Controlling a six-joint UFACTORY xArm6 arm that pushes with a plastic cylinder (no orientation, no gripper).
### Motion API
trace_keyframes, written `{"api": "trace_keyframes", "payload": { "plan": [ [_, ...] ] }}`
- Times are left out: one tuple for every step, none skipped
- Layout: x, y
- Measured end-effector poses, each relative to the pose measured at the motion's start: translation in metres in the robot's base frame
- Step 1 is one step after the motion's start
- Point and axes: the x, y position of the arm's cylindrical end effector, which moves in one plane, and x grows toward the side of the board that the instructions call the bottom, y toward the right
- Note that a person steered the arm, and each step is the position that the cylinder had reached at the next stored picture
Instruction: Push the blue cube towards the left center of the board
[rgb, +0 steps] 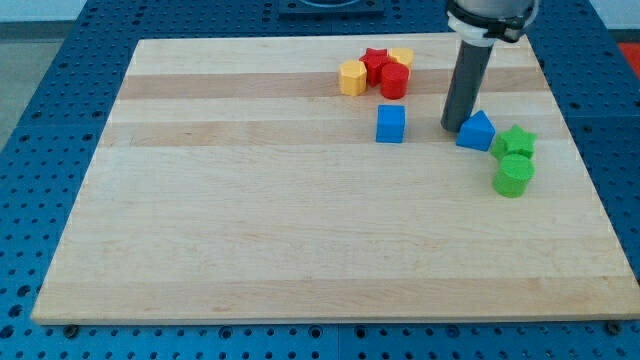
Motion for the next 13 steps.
{"api": "trace_keyframes", "payload": {
  "plan": [
    [0.0, 0.011],
    [-0.002, 0.016],
    [-0.015, 0.008],
    [-0.017, -0.016],
    [-0.016, -0.039],
    [-0.011, -0.057],
    [0.001, -0.069],
    [0.007, -0.089],
    [0.007, -0.117],
    [0.007, -0.141],
    [0.007, -0.169],
    [0.007, -0.199],
    [0.007, -0.226]
  ]
}}
